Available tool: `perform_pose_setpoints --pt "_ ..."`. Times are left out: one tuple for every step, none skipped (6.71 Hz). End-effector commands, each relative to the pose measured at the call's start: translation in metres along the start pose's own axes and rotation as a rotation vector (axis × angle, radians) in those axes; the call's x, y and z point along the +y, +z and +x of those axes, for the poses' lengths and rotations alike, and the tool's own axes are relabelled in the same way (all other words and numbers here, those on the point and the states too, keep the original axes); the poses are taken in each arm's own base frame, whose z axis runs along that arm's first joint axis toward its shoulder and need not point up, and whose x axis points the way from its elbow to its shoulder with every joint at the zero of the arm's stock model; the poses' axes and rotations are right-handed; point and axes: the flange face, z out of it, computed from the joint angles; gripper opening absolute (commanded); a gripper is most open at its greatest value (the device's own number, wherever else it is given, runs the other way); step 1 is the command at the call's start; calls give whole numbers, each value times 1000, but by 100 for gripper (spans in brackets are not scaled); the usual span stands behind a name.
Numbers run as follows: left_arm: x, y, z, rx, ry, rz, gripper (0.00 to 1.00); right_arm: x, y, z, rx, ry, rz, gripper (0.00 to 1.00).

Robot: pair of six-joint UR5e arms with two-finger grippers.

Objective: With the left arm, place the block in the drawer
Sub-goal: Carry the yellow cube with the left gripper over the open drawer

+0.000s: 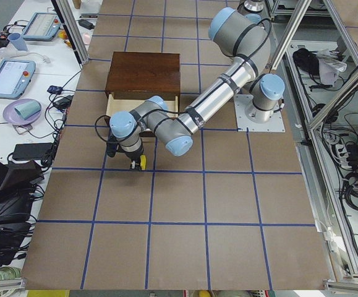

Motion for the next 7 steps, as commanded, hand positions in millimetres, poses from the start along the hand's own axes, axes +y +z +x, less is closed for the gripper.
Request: perform_pose_setpoints --pt "17 -53 40 23 -11 -41 27 0 0 0 0 0 0 100" --pt "20 -71 61 20 -11 -41 26 0 0 0 0 0 0 100" --pt "16 -89 93 14 -29 -40 27 0 0 0 0 0 0 100" --pt "9 -106 134 2 -42 -33 27 0 0 0 0 0 0 100" --pt "3 -114 166 4 -82 -28 27 0 1 0 0 0 -2 100" --pt "-1 -111 201 9 -102 -36 27 0 0 0 0 0 0 100" --pt "-5 -104 226 11 -119 -42 27 0 0 0 0 0 0 100"
